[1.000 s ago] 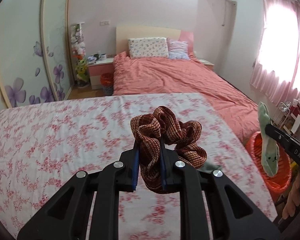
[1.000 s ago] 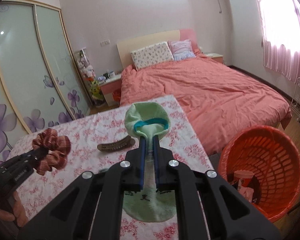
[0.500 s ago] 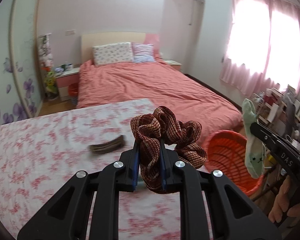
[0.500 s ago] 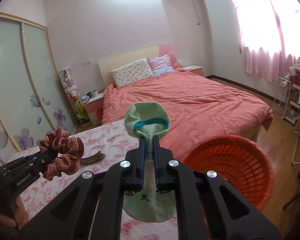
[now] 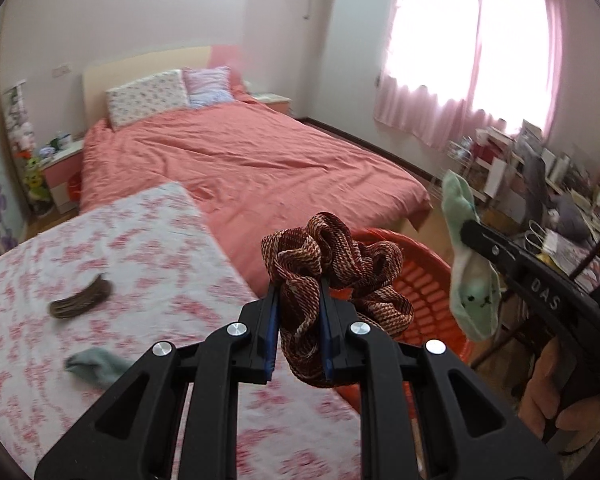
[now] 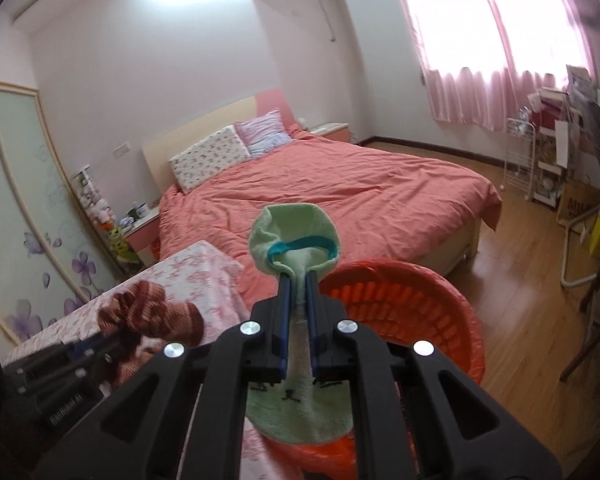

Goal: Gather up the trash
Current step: 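Carry the scrunchie and mint sock to the orange basket and release both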

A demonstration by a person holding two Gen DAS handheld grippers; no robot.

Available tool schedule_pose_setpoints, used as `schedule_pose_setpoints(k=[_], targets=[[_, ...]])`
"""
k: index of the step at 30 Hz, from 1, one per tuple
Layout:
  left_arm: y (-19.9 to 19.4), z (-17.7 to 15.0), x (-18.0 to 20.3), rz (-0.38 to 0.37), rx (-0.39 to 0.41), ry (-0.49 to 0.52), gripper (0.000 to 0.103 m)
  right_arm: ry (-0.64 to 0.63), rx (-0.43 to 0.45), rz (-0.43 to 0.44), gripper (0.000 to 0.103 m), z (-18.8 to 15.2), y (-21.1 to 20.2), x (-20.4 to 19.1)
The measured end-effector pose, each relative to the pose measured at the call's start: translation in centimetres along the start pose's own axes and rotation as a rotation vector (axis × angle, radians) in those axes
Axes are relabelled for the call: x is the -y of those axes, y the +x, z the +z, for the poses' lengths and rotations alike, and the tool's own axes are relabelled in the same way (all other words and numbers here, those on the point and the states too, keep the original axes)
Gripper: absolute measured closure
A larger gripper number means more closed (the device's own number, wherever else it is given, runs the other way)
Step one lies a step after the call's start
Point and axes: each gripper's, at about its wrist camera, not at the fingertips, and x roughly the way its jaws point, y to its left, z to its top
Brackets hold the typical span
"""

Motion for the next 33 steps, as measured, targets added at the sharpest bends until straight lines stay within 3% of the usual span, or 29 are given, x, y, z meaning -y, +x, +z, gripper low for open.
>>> schedule_pose_setpoints(k=[6,9,14,17,25,33], targets=[[2.9,-0.1,2.5,-0.036,-0.053,0.034,0.086,0.029,-0.019,-0.027,0.094,-0.1,2.2,2.8],[4.3,-0.3,3.6,-0.041,-0.080,0.039,0.082,0.043,-0.037,-0.040,0.087,-0.2,3.8,4.0],[5.8,-1.0,3.6,-0.034,-0.120,0.032,0.058,0.069,-0.070,-0.056,0.070,-0.9,5.7,5.3],[5.9,-1.2,3.2,-0.024,-0.137,0.020,0.055,0.069,-0.093,-0.065,0.067,-1.6,6.4,5.5],[4.4,-2.3,0.9,0.095,-0.123,0.020,0.039,0.028,-0.121,-0.073,0.050,-3.5,6.8,3.8],[1.7,-4.1,-5.6,0.253,-0.107,-0.052,0.028,-0.029,-0.145,-0.040,0.044,-4.9,6.5,0.4]])
